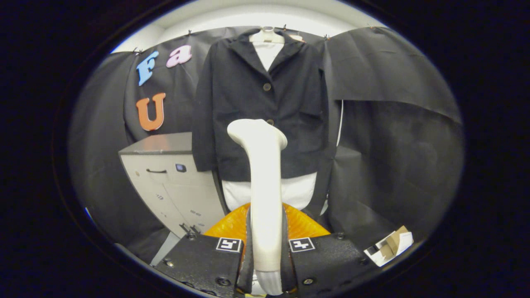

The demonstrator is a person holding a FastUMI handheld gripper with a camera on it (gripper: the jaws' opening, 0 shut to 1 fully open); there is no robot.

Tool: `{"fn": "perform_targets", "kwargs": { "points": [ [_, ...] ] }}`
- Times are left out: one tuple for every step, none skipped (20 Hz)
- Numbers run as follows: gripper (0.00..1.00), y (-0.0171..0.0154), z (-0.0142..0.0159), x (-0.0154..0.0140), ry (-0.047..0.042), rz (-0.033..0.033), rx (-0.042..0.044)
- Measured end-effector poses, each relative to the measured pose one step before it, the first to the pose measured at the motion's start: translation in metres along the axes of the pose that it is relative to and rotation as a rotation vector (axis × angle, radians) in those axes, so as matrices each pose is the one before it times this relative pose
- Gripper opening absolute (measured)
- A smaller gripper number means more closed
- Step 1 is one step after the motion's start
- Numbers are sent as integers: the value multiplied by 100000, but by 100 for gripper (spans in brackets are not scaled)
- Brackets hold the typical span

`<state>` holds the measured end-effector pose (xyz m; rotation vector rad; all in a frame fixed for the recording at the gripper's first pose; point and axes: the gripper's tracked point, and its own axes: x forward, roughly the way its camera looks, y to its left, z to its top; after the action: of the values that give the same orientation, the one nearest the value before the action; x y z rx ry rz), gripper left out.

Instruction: Iron the clothes twice with a garment steamer, once on the left side and once on the right side.

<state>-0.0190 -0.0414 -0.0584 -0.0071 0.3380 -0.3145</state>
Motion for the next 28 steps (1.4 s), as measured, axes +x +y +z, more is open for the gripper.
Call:
{"fn": "perform_targets", "kwargs": {
  "points": [
    [29,-816,1544,-343,-2382,-349,868],
    [29,-688,1667,-318,-2778,375,2168],
    [29,-549,1512,-30,-2619,905,2439],
    [29,-630,1401,192,-1809,69,1319],
    [29,-739,1030,344,-1680,-101,1018],
    [29,-582,1225,440,-1620,473,1052],
    [29,-541,1219,168,-1811,789,1039],
    [29,-543,1273,376,-1731,613,702],
    [29,-676,1269,486,-2191,543,690],
    [29,-458,1462,610,-2104,817,673],
    [29,-455,1381,547,-2141,1123,471],
    [29,-293,1523,672,-2587,1437,464],
    [29,-396,1410,866,-3086,1285,-45],
    [29,-522,1463,951,-4067,704,-158],
    [29,-629,1048,1208,-2458,-228,166],
    [29,-388,826,1019,-1847,-110,1087],
    [29,-214,815,929,-1038,634,1415],
    [29,-67,800,814,-1322,775,1030],
    [29,-224,724,953,-1480,388,523],
    [29,-80,741,963,-2312,477,692],
    [29,-88,654,1092,-2124,424,776],
    [28,-14,-83,807,627,50,-322],
    [28,71,29,649,-336,462,478],
    [28,208,378,530,-562,709,890],
    [28,81,554,666,-1544,597,341],
    [28,48,279,600,-1373,-303,-1322],
    [28,-231,160,349,-1897,-523,-1259],
    [29,-61,198,200,-616,-172,-1186]
  ]
}}
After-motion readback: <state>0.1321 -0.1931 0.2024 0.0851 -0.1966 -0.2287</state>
